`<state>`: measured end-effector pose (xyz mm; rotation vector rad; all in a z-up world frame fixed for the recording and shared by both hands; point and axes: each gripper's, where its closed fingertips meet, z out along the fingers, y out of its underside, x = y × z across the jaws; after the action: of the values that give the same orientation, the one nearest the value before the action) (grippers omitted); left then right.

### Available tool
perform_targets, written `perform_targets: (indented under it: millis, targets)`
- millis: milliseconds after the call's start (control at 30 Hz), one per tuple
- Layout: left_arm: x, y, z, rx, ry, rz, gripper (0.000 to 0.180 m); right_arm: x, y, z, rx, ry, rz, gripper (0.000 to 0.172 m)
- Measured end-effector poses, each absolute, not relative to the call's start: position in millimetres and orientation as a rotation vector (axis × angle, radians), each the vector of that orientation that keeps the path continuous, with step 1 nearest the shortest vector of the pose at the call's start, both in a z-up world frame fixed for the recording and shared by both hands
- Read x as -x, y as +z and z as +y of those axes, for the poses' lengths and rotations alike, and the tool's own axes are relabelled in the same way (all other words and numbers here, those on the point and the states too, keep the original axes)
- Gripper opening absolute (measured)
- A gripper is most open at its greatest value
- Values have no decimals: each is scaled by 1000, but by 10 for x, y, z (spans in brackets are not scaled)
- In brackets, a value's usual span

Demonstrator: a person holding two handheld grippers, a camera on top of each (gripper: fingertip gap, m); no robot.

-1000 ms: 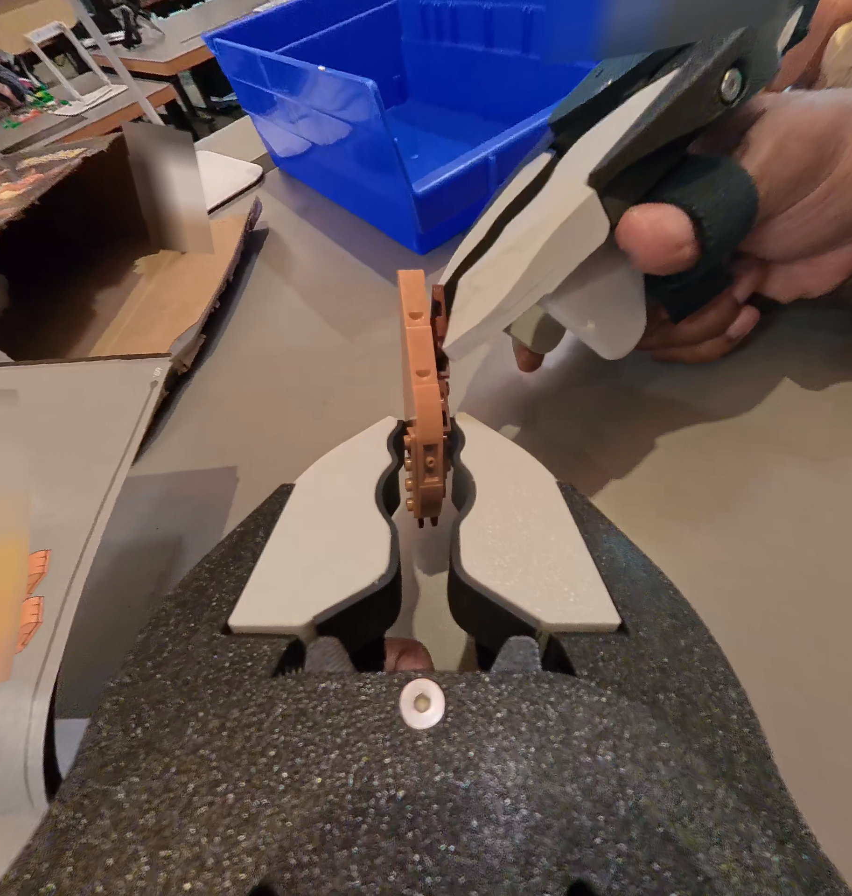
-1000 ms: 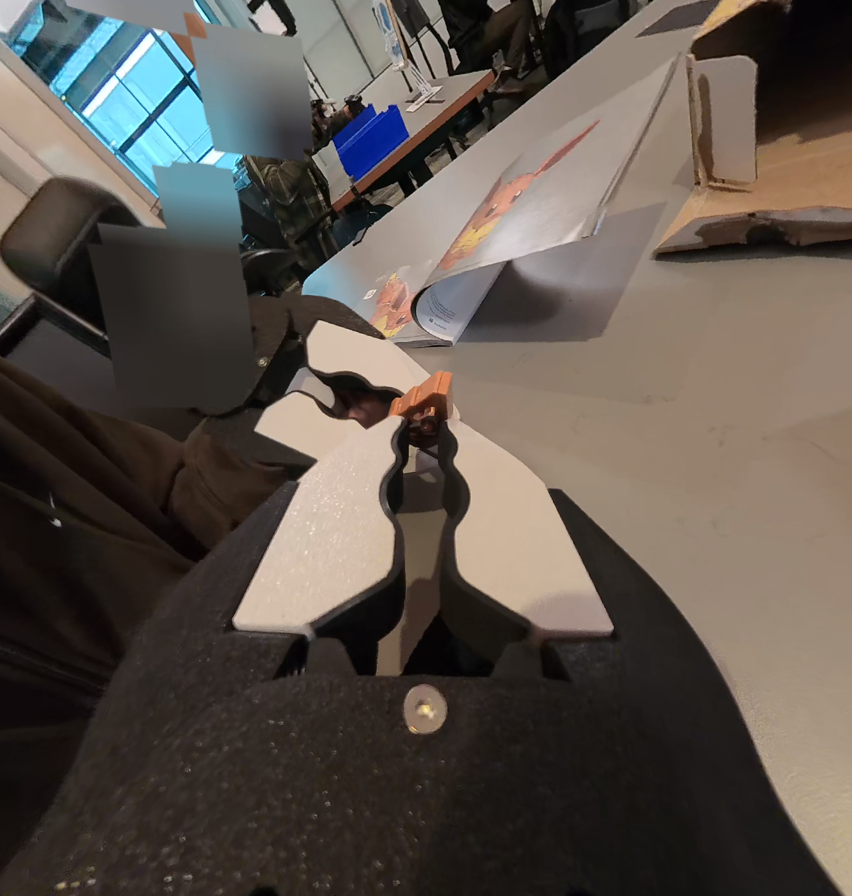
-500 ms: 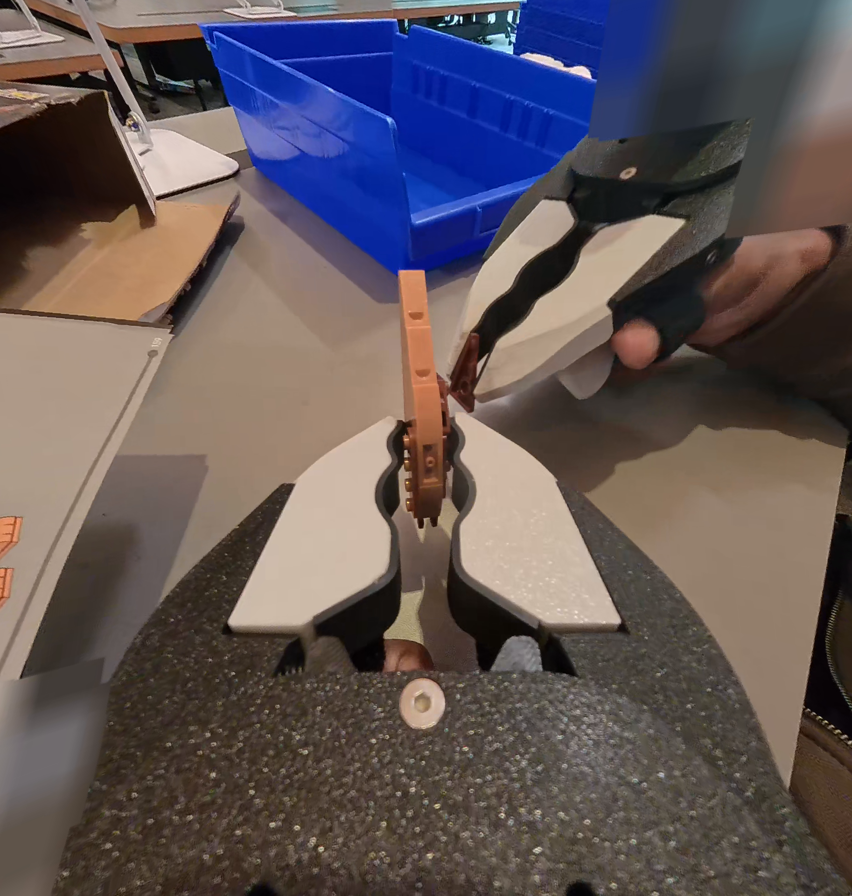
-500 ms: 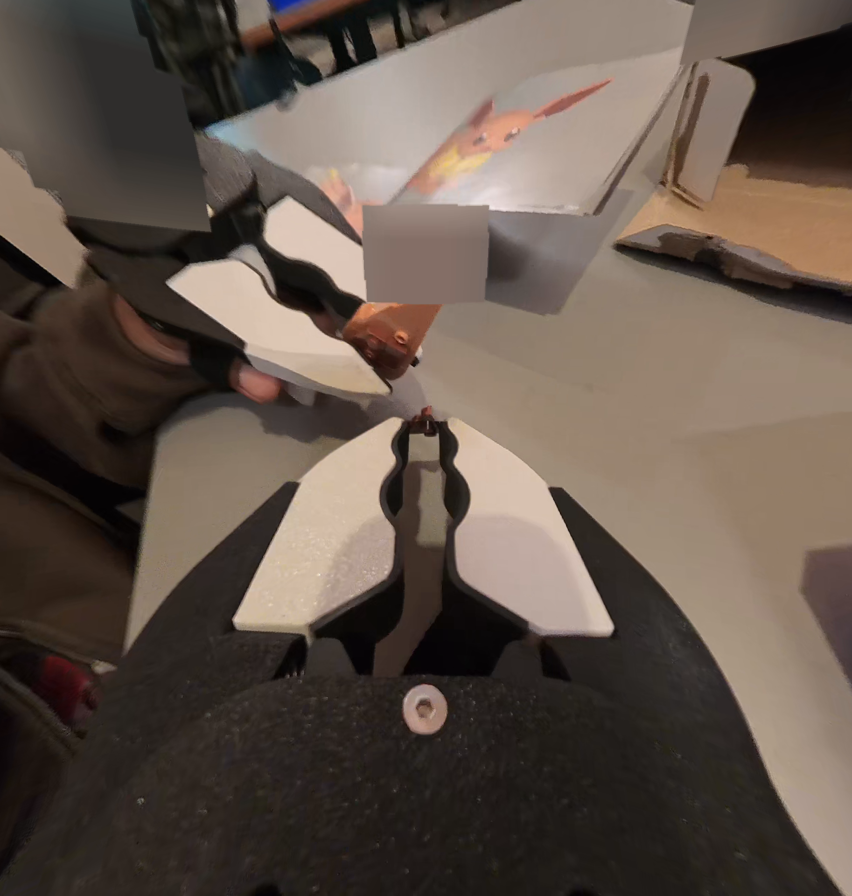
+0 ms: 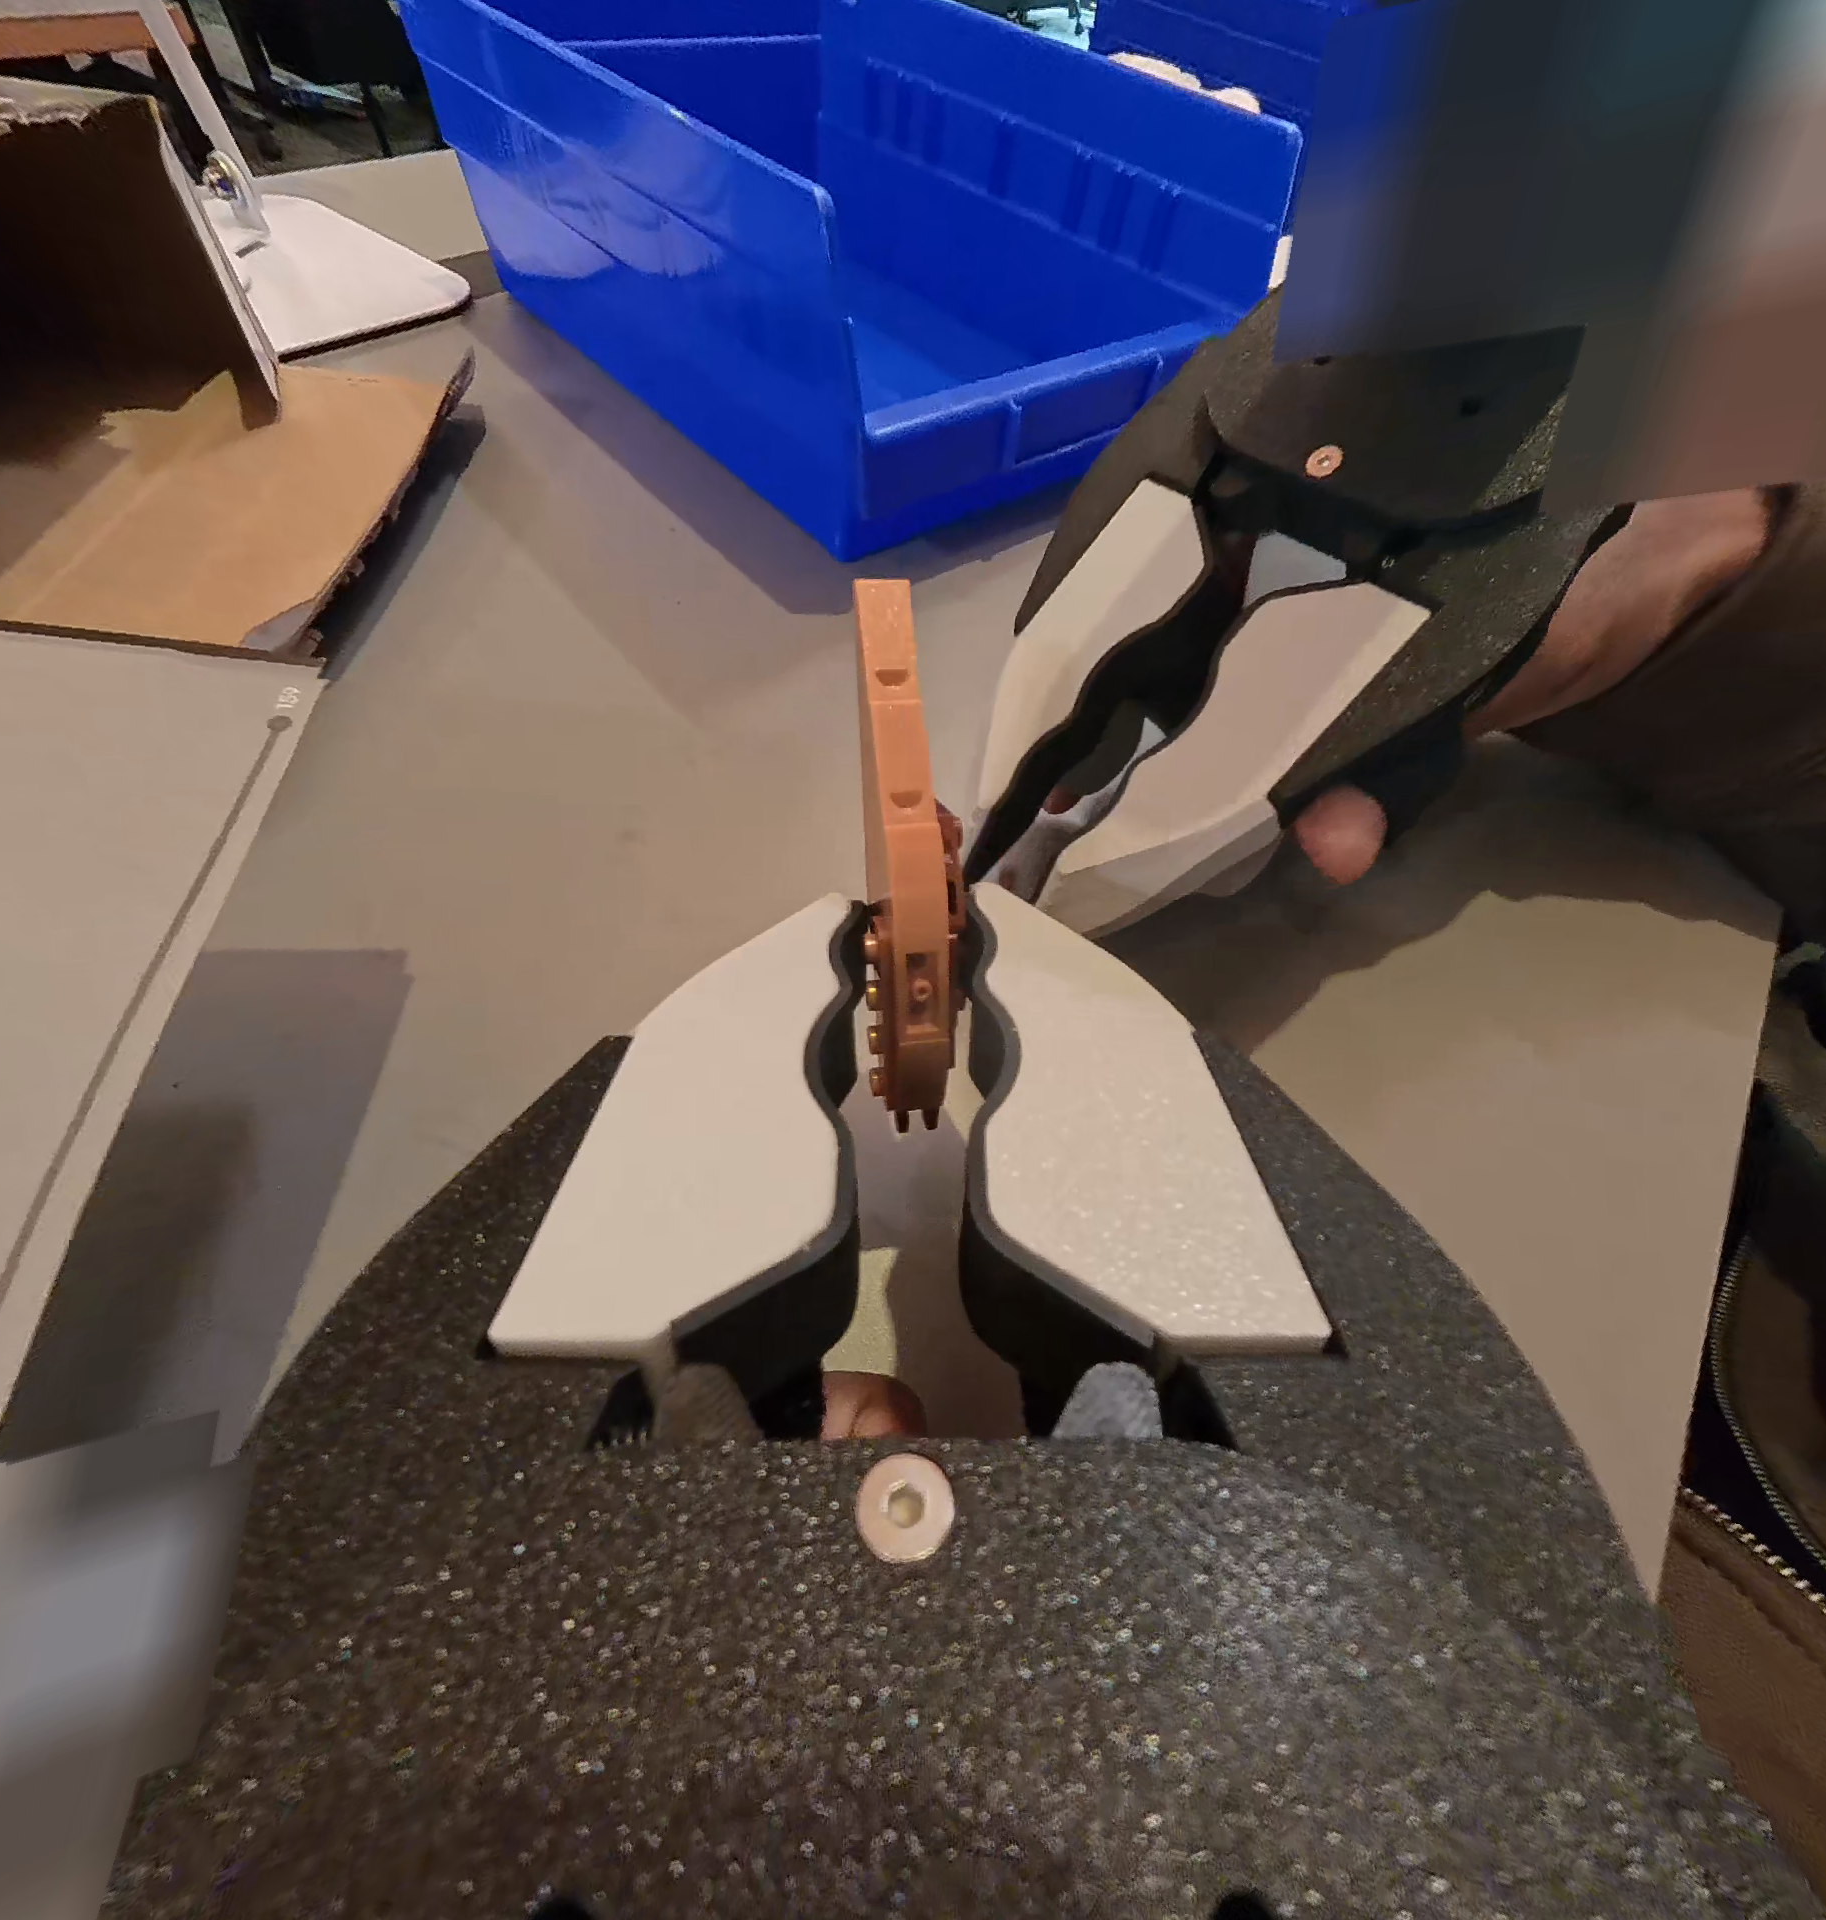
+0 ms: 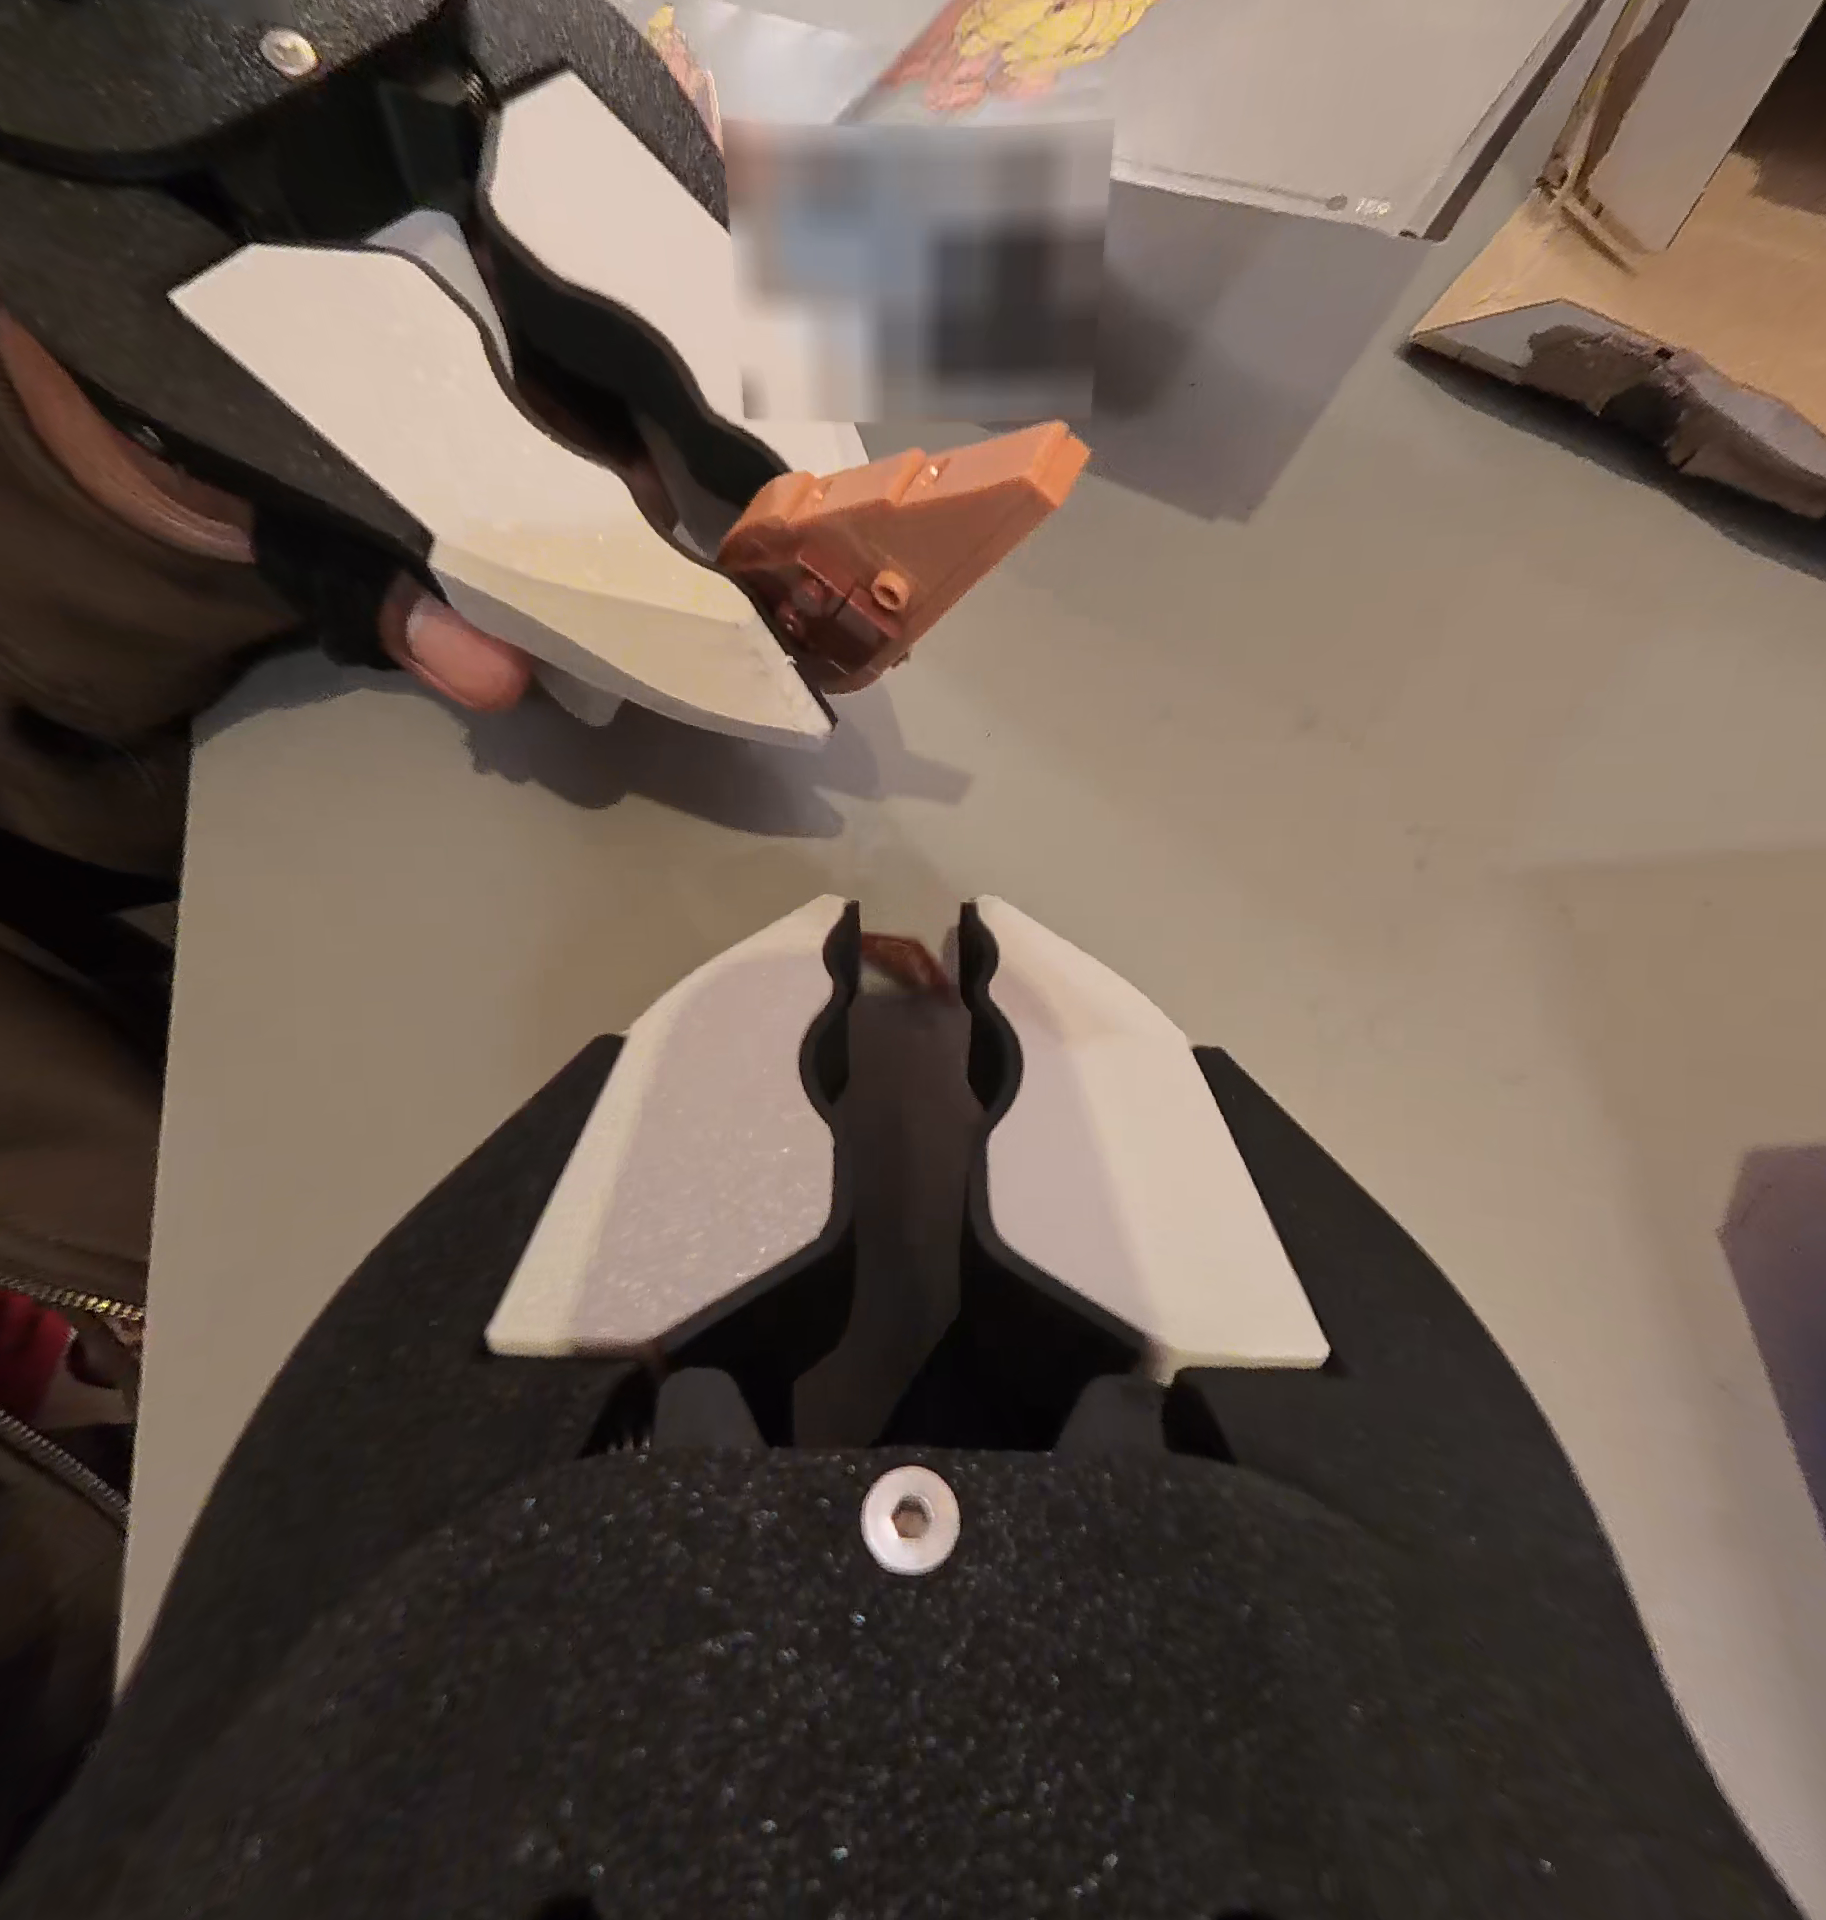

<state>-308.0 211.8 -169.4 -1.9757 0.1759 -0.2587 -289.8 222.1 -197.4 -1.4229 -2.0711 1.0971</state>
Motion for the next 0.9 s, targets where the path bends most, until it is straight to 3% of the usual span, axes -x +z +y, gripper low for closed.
perform_targets:
  millis: [133,433,533,900]
  targets:
    - [3031,-1643,2086,1943,-375,160,17,2915,-1868,2209,1425,1204,-2023,26]
    - [2802,-1533,2005,1867,-694,166,17,2946,-1247,2136,1390,1854,-1680,25]
    - [2754,-1529,1991,1864,-722,186,17,2936,-1258,2070,1377,1893,-1699,11]
    - [2842,-1396,1974,1774,-784,123,20,2894,-1319,2054,1343,1735,-1814,9]
